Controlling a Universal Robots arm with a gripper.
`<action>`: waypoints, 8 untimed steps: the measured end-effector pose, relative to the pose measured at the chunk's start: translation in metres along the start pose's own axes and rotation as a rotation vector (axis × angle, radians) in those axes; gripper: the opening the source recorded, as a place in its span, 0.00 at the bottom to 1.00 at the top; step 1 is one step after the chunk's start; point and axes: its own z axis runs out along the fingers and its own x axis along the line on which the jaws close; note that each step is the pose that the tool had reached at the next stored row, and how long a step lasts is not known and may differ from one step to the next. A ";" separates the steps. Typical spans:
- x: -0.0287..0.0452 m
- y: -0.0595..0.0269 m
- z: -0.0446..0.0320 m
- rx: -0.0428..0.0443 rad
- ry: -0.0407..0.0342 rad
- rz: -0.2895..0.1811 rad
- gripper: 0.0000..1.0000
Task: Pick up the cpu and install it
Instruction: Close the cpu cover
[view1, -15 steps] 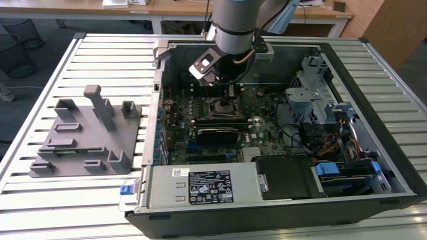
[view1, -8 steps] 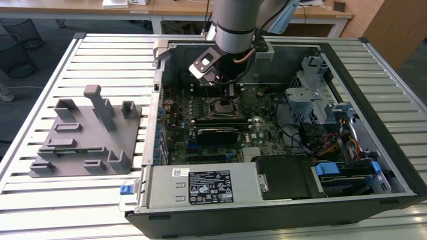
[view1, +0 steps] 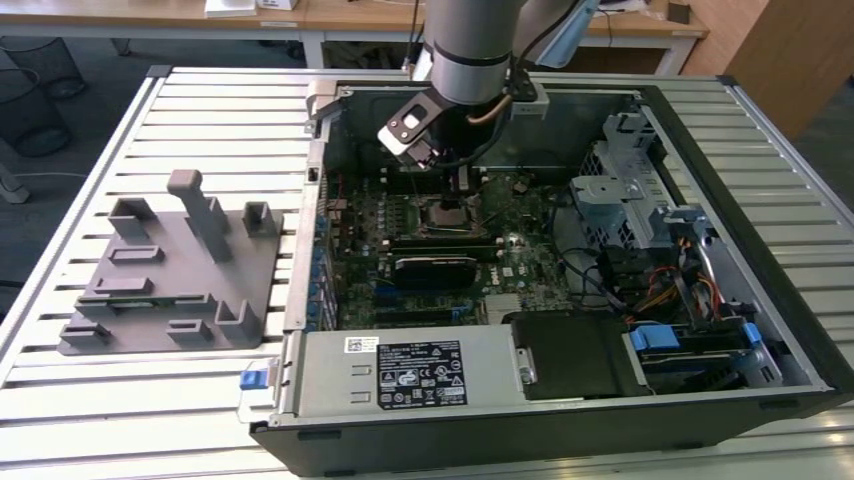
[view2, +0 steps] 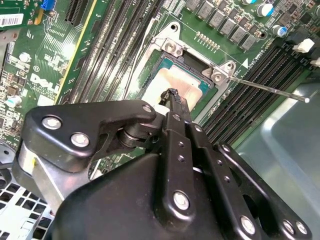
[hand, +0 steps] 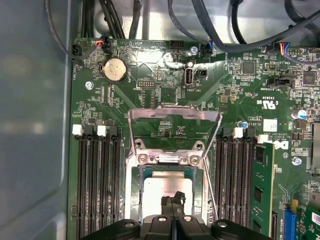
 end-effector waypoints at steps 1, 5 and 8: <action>0.0000 0.0000 -0.0003 0.0000 0.0000 0.000 0.11; 0.0000 0.0000 -0.0007 -0.0002 0.0004 0.000 0.11; 0.0000 0.0000 -0.0009 0.0000 0.0003 0.000 0.11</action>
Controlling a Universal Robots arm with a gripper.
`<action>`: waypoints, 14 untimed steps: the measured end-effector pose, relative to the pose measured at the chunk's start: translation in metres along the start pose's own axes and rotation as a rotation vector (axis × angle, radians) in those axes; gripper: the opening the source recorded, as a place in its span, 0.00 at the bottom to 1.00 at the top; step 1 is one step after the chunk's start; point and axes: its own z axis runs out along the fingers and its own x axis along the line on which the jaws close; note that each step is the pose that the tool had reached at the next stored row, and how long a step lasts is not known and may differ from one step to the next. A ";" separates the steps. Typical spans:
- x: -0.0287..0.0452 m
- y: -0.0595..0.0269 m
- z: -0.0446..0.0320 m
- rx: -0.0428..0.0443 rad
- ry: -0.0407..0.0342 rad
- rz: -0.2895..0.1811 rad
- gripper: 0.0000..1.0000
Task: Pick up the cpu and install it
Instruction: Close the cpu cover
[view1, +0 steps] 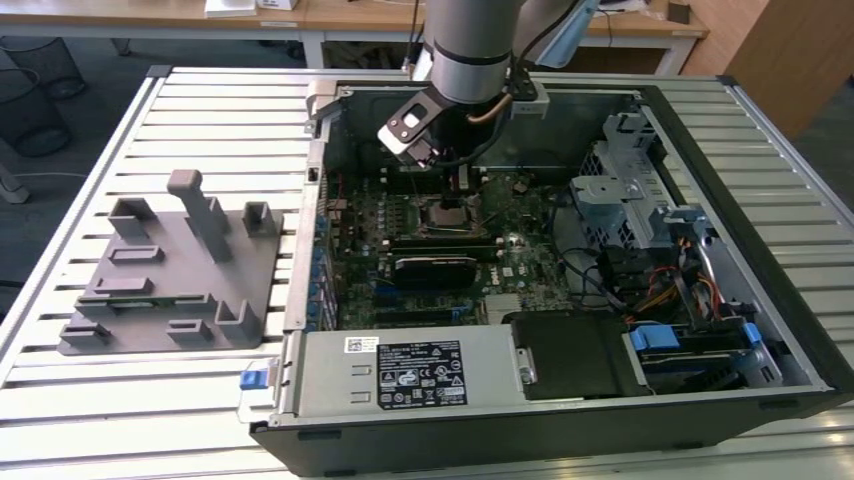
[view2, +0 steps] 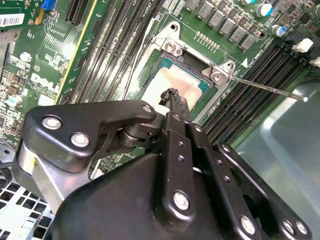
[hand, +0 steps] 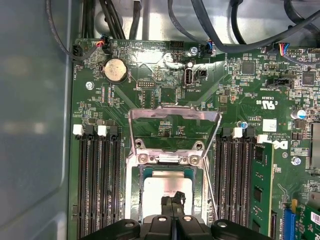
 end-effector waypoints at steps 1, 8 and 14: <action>0.0000 0.0000 -0.0002 0.0000 -0.0001 0.000 0.11; -0.0001 0.0000 -0.0039 0.0000 -0.0001 0.000 0.11; -0.0002 -0.0001 -0.0100 0.0000 -0.0001 0.000 0.11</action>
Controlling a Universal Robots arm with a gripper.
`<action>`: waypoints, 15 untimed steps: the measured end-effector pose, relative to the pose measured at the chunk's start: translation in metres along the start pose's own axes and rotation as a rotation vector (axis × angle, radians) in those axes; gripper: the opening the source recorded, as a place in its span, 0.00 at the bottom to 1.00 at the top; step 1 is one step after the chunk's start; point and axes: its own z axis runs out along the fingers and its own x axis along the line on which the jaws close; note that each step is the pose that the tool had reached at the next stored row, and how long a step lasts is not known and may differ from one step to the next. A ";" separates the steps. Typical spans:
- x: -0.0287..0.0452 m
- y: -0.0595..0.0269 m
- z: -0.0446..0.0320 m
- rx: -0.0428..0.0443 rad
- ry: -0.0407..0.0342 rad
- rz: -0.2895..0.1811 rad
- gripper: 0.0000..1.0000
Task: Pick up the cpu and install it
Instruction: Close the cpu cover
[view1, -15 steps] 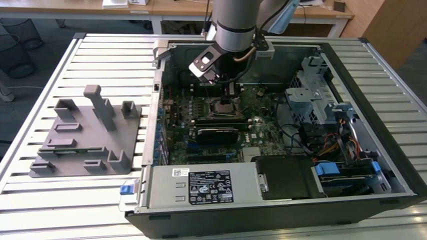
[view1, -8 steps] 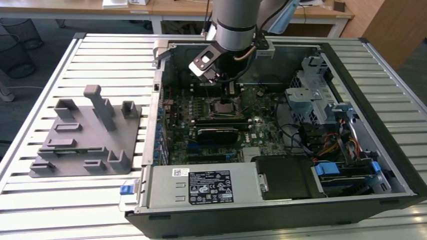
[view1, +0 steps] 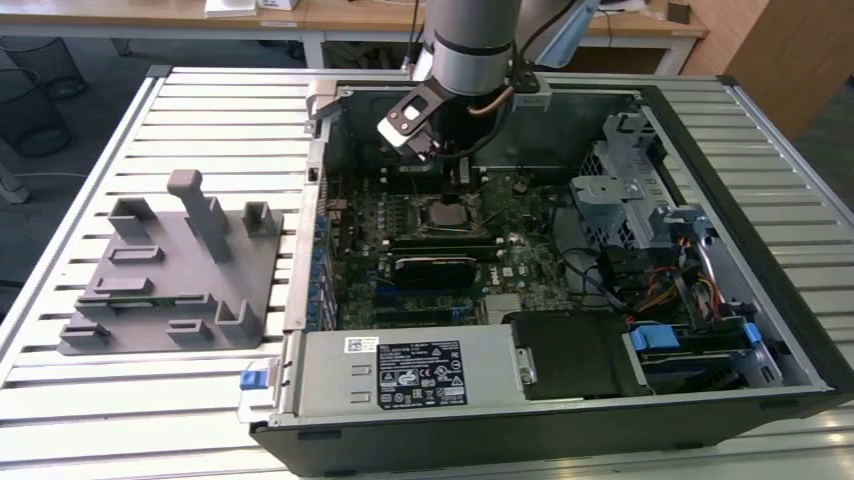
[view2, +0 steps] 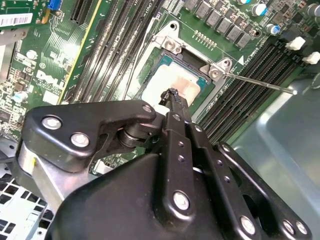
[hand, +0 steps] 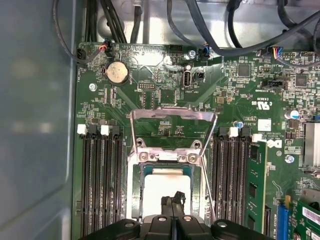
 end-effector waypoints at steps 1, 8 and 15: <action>0.0000 0.0000 -0.0011 0.0000 0.0000 0.000 0.11; 0.0000 -0.0001 -0.0086 -0.0003 0.0001 0.000 0.11; 0.0001 -0.0002 -0.0169 -0.0012 0.0000 0.000 0.11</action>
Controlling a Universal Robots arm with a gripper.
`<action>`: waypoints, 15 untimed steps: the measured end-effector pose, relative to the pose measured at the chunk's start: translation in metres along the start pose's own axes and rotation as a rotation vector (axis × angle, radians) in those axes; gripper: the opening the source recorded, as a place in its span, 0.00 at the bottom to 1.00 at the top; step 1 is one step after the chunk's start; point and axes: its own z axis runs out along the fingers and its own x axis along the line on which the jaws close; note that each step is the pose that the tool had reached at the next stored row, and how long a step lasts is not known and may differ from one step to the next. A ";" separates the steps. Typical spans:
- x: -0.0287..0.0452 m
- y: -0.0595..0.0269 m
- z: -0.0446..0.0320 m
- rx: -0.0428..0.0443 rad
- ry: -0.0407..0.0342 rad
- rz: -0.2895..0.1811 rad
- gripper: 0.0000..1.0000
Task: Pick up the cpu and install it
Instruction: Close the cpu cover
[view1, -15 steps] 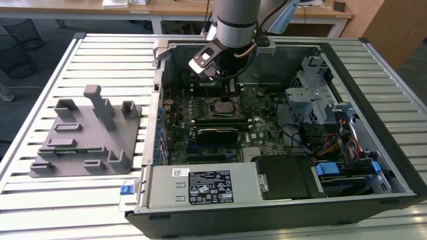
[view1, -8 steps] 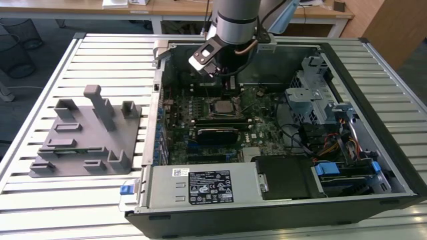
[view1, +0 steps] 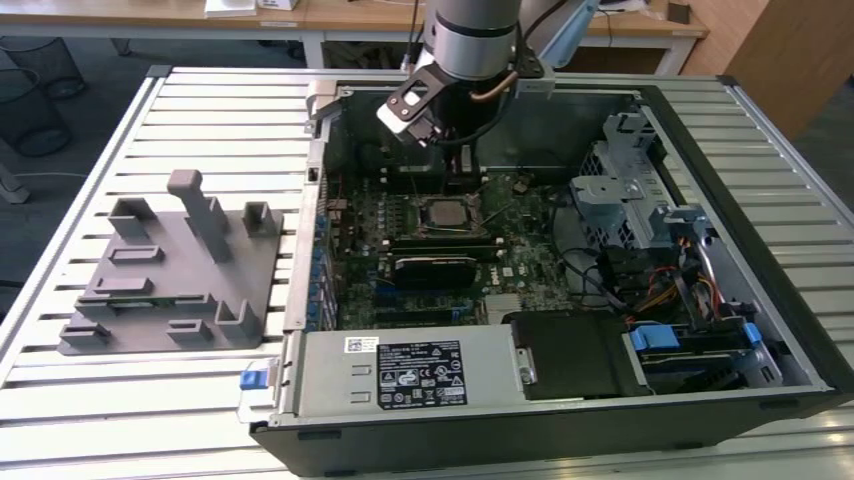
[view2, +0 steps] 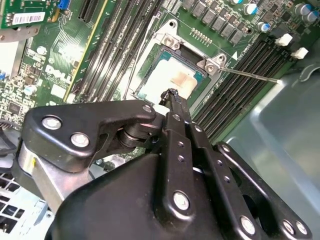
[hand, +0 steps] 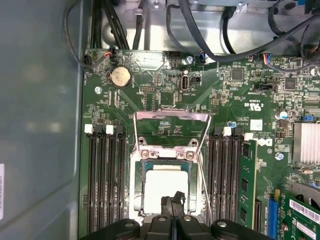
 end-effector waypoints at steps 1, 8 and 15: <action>0.0000 0.0000 -0.0013 -0.0002 0.0002 0.000 0.11; 0.0000 -0.0001 -0.0095 -0.0013 0.0000 0.000 0.11; -0.0002 -0.0002 -0.0187 -0.0020 0.0000 0.000 0.11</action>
